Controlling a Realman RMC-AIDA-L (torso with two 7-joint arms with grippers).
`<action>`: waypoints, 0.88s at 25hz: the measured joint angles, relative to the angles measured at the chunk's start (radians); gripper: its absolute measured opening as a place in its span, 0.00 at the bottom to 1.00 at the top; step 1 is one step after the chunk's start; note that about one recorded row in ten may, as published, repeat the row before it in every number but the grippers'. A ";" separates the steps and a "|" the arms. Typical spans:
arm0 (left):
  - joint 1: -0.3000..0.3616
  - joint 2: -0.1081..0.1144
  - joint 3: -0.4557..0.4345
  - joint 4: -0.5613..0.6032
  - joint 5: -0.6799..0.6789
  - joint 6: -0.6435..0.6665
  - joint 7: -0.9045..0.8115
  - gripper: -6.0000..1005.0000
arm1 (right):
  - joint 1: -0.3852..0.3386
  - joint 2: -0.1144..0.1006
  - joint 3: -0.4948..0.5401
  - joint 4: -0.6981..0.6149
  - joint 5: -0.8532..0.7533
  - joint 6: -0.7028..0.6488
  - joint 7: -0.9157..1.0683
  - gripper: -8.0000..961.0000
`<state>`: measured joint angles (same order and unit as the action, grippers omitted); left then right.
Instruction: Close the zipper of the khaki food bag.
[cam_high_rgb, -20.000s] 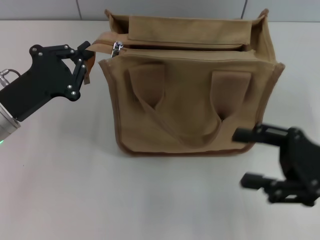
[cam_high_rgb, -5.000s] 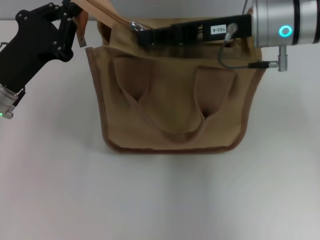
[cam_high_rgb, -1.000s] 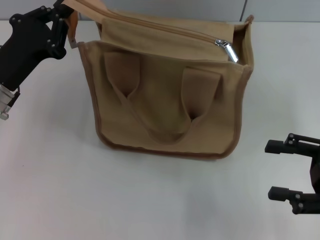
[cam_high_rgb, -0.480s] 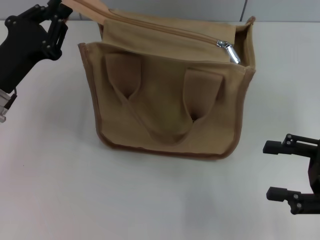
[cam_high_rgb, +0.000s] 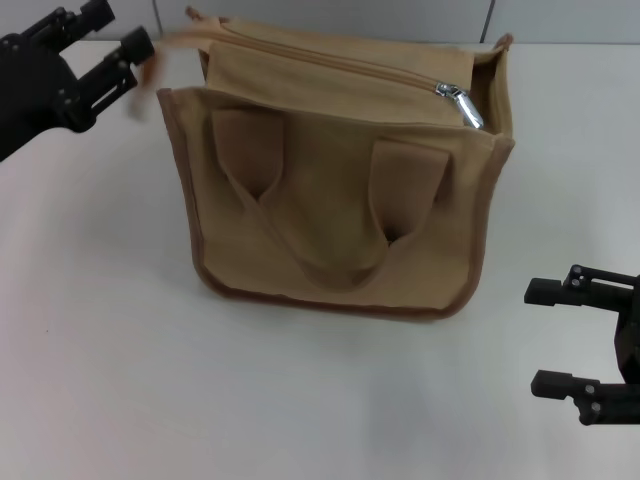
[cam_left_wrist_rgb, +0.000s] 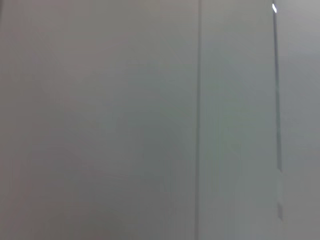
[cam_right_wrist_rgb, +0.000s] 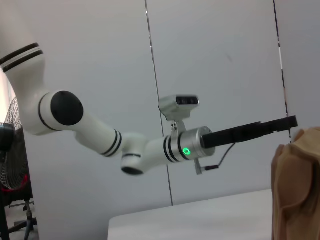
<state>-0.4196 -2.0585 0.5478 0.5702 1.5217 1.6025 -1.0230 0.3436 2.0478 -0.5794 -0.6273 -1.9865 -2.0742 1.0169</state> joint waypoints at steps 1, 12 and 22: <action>0.008 0.003 0.011 0.052 0.028 0.004 -0.051 0.43 | 0.001 0.000 0.000 0.000 0.000 0.002 0.000 0.80; 0.002 0.063 0.049 0.189 0.109 0.334 -0.387 0.76 | 0.014 -0.005 -0.007 0.003 0.000 0.022 0.000 0.80; -0.012 0.033 0.280 0.002 0.199 0.359 -0.227 0.83 | 0.038 0.002 -0.008 0.048 -0.048 0.050 -0.023 0.80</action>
<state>-0.4311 -2.0252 0.8277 0.5723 1.7208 1.9611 -1.2501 0.3818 2.0499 -0.5875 -0.5793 -2.0345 -2.0238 0.9943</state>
